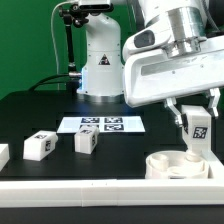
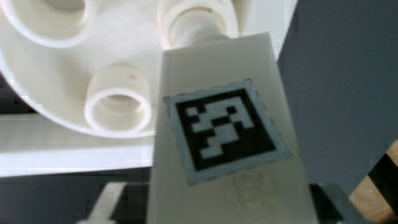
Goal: Assemble stool
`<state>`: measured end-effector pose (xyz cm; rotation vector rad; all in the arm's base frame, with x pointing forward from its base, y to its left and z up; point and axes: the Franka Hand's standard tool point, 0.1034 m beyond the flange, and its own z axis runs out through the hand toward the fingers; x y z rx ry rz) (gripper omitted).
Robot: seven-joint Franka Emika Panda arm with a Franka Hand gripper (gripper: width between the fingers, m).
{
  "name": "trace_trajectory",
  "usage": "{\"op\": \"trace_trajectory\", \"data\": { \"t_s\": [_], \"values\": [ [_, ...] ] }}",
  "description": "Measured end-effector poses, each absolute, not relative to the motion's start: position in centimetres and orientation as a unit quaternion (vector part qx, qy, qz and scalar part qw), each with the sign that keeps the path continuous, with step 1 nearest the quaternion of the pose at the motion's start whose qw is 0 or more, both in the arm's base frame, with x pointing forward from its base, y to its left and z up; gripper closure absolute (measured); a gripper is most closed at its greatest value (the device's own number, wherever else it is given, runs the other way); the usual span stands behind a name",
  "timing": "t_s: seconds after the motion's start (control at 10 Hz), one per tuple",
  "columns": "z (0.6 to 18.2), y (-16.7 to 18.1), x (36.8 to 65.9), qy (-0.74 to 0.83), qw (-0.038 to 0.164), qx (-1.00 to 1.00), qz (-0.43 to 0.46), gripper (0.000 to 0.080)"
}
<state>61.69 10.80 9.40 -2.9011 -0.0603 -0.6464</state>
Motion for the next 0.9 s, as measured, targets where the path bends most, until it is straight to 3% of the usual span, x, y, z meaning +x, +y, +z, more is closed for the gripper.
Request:
{"op": "trace_trajectory", "data": {
  "t_s": [0.4, 0.9],
  "values": [
    [8.4, 10.8, 61.4, -0.019, 0.084, -0.974, -0.21, 0.0469],
    [8.4, 9.7, 62.1, -0.022, 0.063, -0.958, -0.279, 0.0469]
  ]
}}
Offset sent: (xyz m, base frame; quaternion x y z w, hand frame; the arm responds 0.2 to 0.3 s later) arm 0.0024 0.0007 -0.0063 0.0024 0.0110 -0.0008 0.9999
